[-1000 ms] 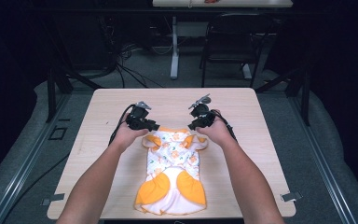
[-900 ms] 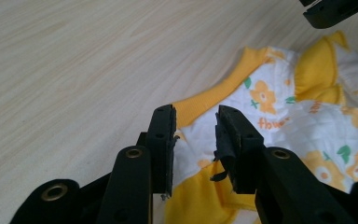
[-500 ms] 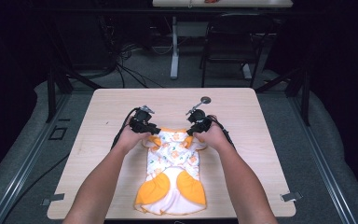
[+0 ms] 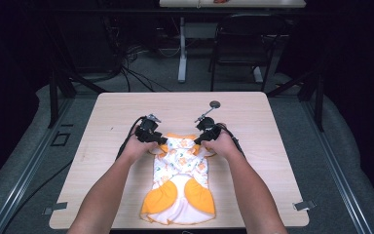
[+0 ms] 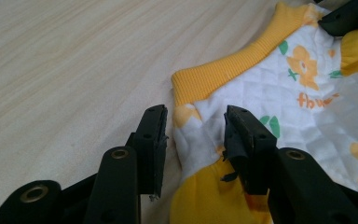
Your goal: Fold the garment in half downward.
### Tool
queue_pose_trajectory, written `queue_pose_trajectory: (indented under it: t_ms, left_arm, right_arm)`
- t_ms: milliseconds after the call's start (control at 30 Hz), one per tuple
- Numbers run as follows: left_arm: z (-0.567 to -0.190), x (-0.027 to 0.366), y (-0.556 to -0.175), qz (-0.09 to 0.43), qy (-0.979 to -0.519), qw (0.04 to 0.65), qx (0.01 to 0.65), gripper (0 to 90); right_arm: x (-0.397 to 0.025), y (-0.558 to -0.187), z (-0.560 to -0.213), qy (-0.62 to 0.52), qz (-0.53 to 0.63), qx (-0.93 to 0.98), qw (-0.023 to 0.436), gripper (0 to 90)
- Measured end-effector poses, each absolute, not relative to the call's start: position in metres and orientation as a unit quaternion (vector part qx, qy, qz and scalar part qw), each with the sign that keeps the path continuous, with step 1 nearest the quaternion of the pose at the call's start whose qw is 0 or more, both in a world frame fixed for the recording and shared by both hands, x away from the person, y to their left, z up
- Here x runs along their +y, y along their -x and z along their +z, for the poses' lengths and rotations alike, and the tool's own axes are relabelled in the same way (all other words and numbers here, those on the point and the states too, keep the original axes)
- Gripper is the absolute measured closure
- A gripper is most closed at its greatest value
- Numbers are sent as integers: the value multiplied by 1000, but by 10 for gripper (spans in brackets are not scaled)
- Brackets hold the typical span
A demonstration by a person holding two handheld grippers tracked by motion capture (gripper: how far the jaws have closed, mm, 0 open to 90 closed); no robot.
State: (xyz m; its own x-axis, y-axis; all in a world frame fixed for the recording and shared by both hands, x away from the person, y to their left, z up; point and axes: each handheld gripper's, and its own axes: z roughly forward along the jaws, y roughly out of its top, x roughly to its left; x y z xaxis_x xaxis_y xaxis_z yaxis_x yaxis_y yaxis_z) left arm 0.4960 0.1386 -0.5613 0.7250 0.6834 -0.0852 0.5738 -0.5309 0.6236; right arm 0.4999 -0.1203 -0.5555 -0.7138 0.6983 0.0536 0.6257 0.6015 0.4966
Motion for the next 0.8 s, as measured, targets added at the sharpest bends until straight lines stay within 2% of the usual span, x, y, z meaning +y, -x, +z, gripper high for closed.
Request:
queue_pose_trajectory:
  t_ms: [200, 667, 800]
  left_arm:
    - [-569, 140, -494, 86, -867, 325, 368, 598]
    - [-568, 137, -489, 85, -869, 317, 371, 784]
    - [-567, 137, -489, 81, -869, 315, 373, 825]
  right_arm:
    - [-119, -498, -558, -370, 246, 893, 77, 586]
    - [-113, -494, -557, -365, 243, 896, 65, 830]
    - [-111, -493, -557, -365, 239, 897, 71, 855]
